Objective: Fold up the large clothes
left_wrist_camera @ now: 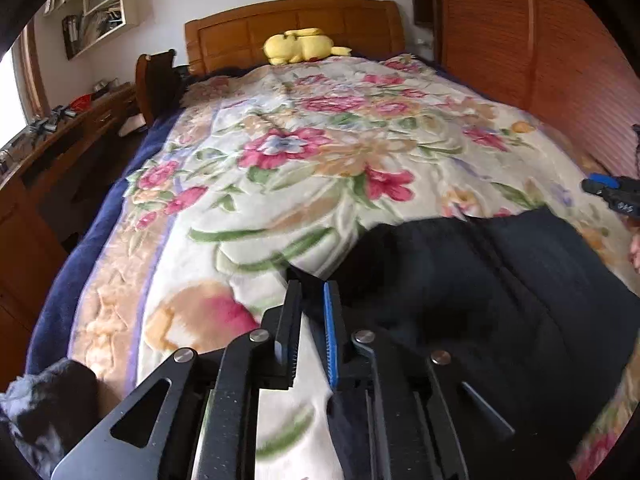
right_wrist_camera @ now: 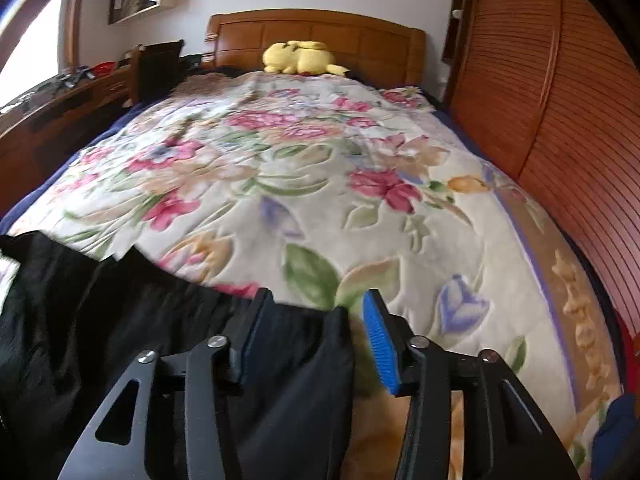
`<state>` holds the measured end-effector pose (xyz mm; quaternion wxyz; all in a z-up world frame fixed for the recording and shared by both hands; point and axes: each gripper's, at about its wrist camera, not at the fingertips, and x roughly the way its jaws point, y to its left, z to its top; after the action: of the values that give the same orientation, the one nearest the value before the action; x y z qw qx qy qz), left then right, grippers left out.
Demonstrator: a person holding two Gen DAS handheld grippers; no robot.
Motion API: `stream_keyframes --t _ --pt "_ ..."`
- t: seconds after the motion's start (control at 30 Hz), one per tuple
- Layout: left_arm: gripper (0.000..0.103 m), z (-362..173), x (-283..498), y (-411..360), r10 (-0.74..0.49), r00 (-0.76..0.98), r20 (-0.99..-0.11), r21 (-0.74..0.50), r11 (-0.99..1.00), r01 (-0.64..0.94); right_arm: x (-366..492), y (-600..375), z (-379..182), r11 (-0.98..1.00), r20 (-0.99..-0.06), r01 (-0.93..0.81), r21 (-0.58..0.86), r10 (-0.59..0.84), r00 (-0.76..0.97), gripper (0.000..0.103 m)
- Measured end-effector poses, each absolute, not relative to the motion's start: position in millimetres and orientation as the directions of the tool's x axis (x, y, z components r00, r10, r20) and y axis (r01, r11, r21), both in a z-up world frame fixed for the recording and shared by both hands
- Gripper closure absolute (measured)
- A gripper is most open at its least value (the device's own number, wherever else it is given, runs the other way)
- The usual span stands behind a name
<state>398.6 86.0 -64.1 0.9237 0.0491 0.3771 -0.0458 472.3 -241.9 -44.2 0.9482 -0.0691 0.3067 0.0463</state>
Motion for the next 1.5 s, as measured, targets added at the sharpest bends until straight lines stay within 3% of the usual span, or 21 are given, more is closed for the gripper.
stream_keyframes --t 0.33,0.67,1.0,1.5 --pt "0.088 -63.2 293.0 86.5 -0.187 0.667 -0.721 -0.030 0.970 0.239 342.3 -261.9 -62.9 0.960 -0.609 -0.273 -0.067 0.177 0.773 0.045" --pt "0.085 -97.0 214.1 75.8 -0.178 0.639 -0.748 -0.026 0.971 0.239 275.7 -290.2 -67.5 0.950 -0.643 -0.310 -0.044 0.211 0.736 0.042" --pt "0.084 -132.0 209.6 99.5 -0.186 0.588 -0.787 -0.108 0.980 0.166 249.5 -294.1 -74.7 0.948 -0.656 -0.317 -0.022 0.225 0.720 0.040" --pt "0.082 -144.8 224.7 102.5 -0.181 0.576 -0.797 -0.121 0.982 0.142 255.8 -296.4 -90.9 0.956 -0.668 -0.289 -0.044 0.187 0.721 0.040"
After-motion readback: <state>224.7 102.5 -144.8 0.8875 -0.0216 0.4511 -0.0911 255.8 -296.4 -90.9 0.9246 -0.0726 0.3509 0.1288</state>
